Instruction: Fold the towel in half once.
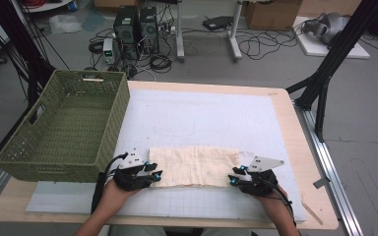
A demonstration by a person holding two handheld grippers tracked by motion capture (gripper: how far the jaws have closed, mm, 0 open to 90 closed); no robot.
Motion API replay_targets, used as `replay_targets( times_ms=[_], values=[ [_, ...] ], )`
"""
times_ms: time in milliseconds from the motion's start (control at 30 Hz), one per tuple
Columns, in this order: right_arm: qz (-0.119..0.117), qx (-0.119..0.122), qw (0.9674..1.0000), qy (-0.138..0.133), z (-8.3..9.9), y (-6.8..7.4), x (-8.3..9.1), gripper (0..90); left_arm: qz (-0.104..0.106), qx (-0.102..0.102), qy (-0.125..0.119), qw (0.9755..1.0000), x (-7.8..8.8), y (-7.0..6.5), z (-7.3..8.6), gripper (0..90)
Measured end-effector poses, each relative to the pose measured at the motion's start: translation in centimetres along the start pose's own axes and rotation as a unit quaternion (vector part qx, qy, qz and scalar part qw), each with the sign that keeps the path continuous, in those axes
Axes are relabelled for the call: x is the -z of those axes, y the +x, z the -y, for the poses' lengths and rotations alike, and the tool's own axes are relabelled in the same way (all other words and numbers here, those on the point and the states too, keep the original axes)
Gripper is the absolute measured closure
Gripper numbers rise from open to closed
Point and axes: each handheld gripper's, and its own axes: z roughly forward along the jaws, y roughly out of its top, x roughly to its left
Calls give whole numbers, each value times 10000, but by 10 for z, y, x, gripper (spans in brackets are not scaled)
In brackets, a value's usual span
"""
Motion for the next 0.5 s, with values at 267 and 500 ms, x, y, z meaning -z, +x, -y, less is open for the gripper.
replay_targets(
  times_ms=[267,500],
  values=[
    [-435,34,9981,443,2,2,-3,715,-152,-416,528,9976,5,-5,3,757],
    [-503,-271,9982,-205,-4,-9,9,603,-417,30,213,9989,12,6,-8,627]
  ],
)
